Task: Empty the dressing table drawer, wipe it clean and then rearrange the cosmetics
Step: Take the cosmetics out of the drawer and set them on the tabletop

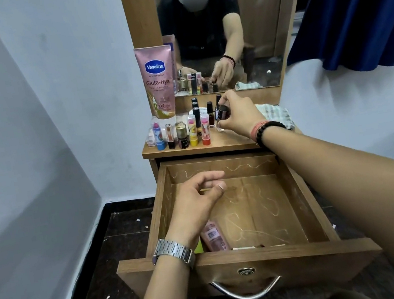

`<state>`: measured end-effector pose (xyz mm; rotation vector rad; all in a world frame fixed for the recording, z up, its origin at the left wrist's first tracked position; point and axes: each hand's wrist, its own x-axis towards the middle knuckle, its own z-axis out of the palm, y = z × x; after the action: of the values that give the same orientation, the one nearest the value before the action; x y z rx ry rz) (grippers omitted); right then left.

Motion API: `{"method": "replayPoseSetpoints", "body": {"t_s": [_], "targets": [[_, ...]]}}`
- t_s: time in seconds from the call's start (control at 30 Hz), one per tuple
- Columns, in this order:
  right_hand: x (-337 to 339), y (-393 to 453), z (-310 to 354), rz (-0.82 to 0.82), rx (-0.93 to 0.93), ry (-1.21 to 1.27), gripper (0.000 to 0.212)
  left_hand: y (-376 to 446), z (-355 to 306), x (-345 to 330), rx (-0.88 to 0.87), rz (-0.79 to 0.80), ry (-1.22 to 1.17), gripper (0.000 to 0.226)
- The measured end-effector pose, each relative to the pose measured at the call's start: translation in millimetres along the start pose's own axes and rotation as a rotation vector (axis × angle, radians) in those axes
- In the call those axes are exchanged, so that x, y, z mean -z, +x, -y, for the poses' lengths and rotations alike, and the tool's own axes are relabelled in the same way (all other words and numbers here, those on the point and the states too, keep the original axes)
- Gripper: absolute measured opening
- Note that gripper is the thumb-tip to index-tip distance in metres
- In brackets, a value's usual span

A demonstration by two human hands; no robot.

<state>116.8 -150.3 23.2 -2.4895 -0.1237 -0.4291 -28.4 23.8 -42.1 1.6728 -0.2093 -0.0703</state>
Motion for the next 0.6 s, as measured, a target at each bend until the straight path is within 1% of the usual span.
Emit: {"method": "replayPoseSetpoints", "body": {"t_s": [0.13, 0.3, 0.5, 0.6], "targets": [[-15, 6, -7, -0.035, -0.037, -0.006, 0.042, 1, 2, 3, -0.012, -0.011, 0.035, 0.022], [-25, 1, -12, -0.075, -0.077, 0.061, 0.048, 3, 2, 6, -0.012, -0.028, 0.063, 0.022], [-29, -2, -7, -0.069, -0.066, 0.060, 0.049, 3, 3, 9, 0.008, -0.038, 0.054, 0.021], [-28, -9, -8, -0.052, -0.080, 0.153, 0.055, 4, 4, 15, 0.029, -0.065, 0.063, 0.018]]}}
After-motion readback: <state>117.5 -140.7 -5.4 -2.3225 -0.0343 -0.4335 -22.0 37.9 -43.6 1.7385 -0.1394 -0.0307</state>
